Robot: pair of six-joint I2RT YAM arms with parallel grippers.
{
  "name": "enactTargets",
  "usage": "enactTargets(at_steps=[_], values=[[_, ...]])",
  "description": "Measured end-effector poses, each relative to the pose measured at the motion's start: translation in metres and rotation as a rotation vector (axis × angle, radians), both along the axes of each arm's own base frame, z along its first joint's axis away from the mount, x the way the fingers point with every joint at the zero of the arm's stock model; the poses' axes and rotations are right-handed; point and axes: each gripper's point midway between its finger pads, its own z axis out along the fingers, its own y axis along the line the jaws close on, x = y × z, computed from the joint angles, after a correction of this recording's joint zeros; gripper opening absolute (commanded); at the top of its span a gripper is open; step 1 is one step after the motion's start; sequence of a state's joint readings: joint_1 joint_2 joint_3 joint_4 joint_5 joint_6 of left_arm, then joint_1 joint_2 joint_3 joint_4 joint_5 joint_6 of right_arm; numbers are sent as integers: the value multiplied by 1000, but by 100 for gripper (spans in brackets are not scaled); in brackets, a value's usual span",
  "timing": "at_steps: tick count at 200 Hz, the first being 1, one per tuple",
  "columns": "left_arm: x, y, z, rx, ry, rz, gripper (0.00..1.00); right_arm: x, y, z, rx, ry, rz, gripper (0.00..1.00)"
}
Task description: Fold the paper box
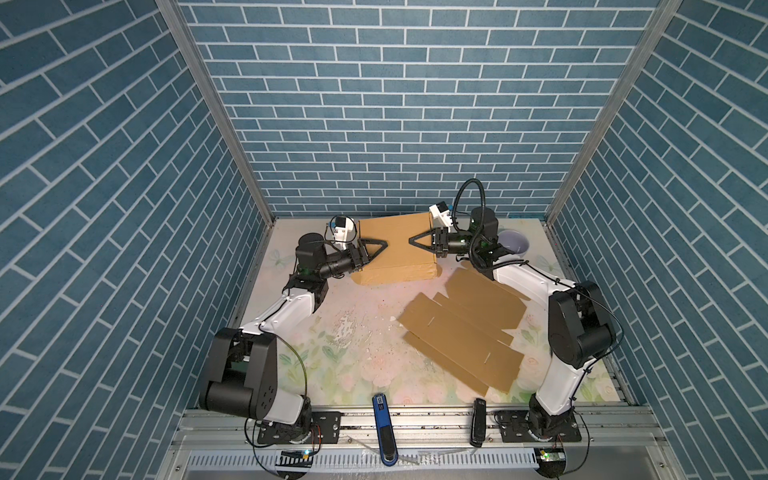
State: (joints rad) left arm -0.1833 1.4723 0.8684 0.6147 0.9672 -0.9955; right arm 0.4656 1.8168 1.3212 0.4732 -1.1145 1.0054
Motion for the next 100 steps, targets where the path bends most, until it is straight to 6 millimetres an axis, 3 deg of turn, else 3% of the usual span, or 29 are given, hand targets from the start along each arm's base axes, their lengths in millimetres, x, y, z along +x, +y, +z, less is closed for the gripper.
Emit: enactTargets(at_steps=[43, 61, 100], values=[[3, -3, 5, -75, 14, -21, 79, 4, -5, 2, 6, -9, -7, 33], [1, -3, 10, -91, 9, -31, 87, 4, -7, 3, 10, -16, -3, 32], [-8, -9, 20, -109, -7, -74, 93, 2, -6, 4, 11, -16, 8, 32]])
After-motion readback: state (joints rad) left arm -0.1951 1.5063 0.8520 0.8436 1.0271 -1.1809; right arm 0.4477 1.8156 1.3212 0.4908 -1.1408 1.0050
